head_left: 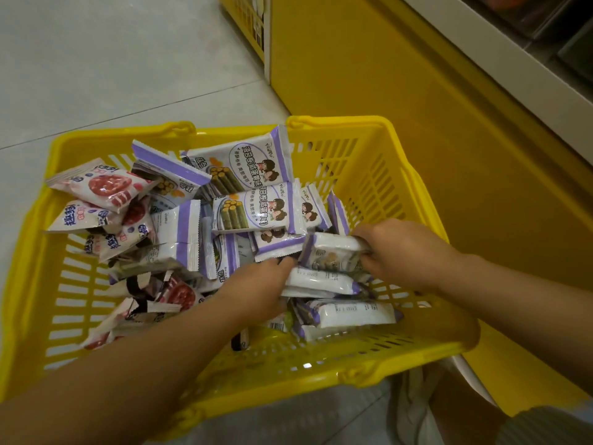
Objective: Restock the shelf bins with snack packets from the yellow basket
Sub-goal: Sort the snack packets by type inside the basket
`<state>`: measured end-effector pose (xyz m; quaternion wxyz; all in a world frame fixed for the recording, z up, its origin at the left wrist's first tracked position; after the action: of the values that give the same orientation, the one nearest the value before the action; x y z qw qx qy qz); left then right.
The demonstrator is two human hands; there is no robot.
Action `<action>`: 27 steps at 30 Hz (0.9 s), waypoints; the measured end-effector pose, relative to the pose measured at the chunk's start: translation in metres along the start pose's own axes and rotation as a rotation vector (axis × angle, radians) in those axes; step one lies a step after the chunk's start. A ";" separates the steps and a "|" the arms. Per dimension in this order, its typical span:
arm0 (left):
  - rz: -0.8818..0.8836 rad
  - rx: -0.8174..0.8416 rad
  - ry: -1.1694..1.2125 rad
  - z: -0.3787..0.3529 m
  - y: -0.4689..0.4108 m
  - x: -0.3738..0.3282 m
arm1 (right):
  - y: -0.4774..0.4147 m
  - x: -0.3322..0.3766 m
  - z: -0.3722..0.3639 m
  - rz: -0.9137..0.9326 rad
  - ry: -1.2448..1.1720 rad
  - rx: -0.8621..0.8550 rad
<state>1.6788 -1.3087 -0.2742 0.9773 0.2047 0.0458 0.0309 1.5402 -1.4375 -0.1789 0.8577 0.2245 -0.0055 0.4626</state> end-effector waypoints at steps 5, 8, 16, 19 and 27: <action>-0.029 -0.078 0.024 0.019 0.007 0.004 | 0.010 0.002 0.027 0.048 0.017 -0.223; 0.018 -0.145 0.224 0.034 0.007 0.001 | 0.013 0.002 0.036 0.080 0.019 -0.313; -0.052 0.100 0.065 0.025 -0.015 -0.040 | 0.014 -0.001 0.038 0.081 0.022 -0.290; -0.046 0.151 0.221 0.019 -0.014 -0.039 | 0.017 -0.002 0.037 0.077 0.034 -0.253; 0.048 0.356 0.885 0.006 0.006 -0.018 | 0.024 0.002 0.057 0.069 -0.038 -0.172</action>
<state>1.6610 -1.3072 -0.2653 0.8126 0.3370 0.4576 0.1294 1.5336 -1.4469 -0.1184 0.8570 0.1586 -0.0693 0.4854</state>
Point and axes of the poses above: each hand's wrist, its own y-axis away from the middle knuckle, its own z-axis out of the back of the hand, x = y × z, the point moved 4 cm from there along -y, towards the middle knuckle, and after that the axes turned 13 degrees about -y, right-handed, at the moved point
